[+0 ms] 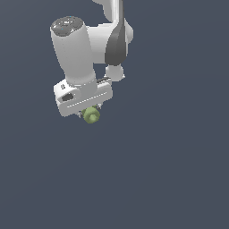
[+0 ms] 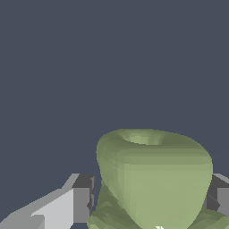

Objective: Pick up the object and move it to a goal position.

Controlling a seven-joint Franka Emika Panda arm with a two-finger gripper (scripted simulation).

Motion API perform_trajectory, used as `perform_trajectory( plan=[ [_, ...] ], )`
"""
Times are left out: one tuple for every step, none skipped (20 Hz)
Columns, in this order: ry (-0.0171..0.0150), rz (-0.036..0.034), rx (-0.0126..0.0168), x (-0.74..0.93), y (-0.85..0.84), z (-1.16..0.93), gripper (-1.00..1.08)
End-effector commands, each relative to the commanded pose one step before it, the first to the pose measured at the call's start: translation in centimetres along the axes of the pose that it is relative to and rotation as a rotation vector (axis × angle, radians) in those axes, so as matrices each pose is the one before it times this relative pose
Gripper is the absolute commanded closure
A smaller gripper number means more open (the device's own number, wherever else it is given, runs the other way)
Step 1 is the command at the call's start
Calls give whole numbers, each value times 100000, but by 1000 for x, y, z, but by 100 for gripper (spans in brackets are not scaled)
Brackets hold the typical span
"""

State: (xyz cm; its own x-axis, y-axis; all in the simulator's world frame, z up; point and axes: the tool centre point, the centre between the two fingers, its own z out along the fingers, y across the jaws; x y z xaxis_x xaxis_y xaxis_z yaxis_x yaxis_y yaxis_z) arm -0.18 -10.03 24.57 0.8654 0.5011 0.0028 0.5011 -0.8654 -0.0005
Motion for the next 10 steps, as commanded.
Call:
perform_trajectory(
  plan=[
    [-53,-57,77,-293,1380,-2507,108],
    [0,0,0,-94,555,-968,108],
    [0,0,0,-91,551,-956,108],
    [0,0,0,-86,531,-919,108],
    [-42,-24,1,-58,498,-858,108],
    [0,0,0,-76,490,-841,108],
    [0,0,0,-72,472,-807,108],
    [0,0,0,-68,455,-775,108],
    [0,0,0,-64,439,-746,108],
    [0,0,0,-60,424,-718,108]
  ],
)
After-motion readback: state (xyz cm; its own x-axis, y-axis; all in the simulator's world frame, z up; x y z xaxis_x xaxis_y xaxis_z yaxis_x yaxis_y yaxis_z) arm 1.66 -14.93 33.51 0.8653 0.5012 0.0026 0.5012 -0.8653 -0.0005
